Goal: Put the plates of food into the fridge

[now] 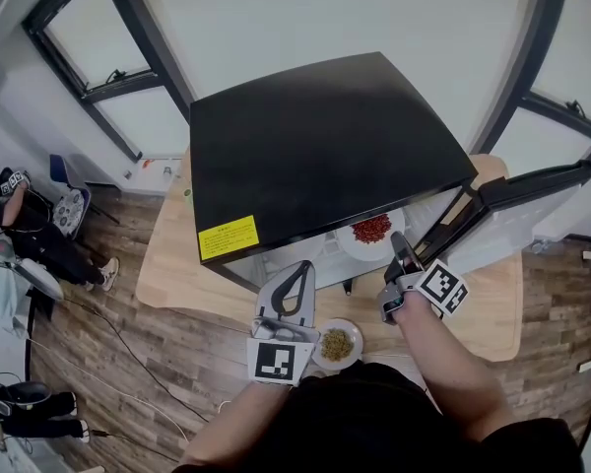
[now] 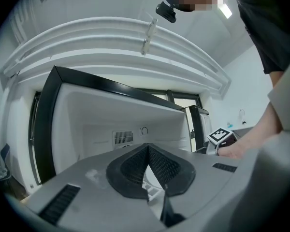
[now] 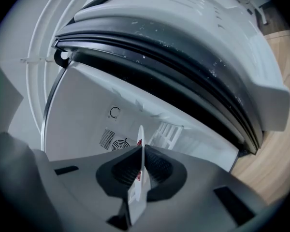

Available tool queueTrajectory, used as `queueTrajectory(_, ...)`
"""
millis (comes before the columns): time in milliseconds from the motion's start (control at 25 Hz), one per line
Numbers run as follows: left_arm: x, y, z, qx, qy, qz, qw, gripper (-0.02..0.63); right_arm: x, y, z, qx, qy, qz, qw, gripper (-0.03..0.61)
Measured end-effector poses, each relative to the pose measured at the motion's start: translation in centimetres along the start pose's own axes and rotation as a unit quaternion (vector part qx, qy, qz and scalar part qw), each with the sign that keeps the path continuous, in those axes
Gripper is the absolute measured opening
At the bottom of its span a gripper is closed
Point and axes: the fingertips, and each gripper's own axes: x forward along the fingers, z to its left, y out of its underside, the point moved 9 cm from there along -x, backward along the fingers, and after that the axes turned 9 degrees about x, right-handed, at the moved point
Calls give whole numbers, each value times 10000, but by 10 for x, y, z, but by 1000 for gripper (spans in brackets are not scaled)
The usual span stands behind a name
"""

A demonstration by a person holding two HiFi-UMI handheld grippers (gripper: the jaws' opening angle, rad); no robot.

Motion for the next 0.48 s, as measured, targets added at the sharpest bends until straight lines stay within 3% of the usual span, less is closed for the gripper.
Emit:
queueTrajectory(320,4,-1,1,41,3,26,10000,4,26,-3,4,-225,108,85,9997,34)
queueTrajectory(480,1,1,4,127,11,92,9999,5,36,-7,7,-738,280,63,9969,34)
